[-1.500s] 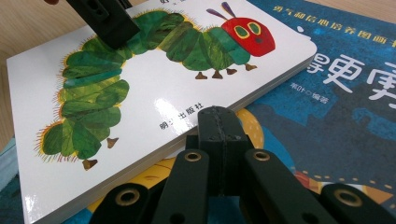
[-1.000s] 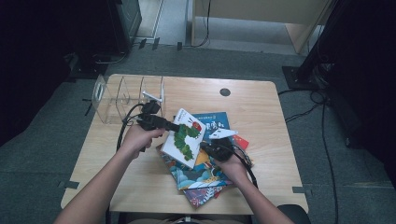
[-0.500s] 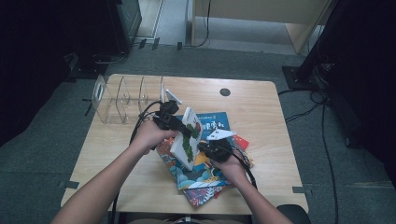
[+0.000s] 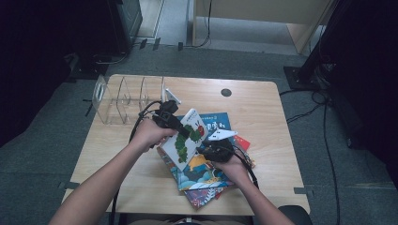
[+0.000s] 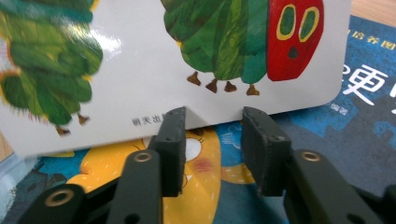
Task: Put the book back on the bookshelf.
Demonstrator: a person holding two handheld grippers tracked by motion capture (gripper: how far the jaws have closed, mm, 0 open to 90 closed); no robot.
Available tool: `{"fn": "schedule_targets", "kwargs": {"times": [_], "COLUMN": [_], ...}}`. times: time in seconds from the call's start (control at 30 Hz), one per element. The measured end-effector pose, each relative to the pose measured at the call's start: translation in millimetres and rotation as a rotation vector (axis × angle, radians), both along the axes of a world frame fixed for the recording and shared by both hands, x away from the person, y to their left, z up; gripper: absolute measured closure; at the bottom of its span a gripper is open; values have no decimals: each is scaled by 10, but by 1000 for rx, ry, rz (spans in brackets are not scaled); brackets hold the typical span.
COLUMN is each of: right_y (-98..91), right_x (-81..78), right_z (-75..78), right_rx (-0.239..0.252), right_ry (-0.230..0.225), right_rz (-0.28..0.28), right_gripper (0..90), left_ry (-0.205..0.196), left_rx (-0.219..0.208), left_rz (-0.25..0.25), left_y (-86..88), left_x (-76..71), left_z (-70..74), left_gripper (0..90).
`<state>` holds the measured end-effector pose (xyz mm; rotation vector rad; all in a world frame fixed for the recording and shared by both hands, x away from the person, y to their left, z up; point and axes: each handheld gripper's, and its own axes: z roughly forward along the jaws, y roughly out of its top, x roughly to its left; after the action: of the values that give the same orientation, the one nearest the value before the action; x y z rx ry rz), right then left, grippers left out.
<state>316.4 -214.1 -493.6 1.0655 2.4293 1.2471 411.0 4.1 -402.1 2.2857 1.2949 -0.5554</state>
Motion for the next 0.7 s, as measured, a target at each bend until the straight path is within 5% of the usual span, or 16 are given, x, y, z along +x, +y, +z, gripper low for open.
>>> {"fn": "schedule_targets", "kwargs": {"times": [0.7], "right_y": [46], "right_x": [9], "right_z": [-3], "right_rx": [-86], "right_ry": [-52], "right_rz": [46], "right_gripper": [333], "left_ry": [-59], "left_rx": [-17], "left_rz": [14], "left_y": [223], "left_x": [38], "left_z": [325], "left_gripper": [772]}}
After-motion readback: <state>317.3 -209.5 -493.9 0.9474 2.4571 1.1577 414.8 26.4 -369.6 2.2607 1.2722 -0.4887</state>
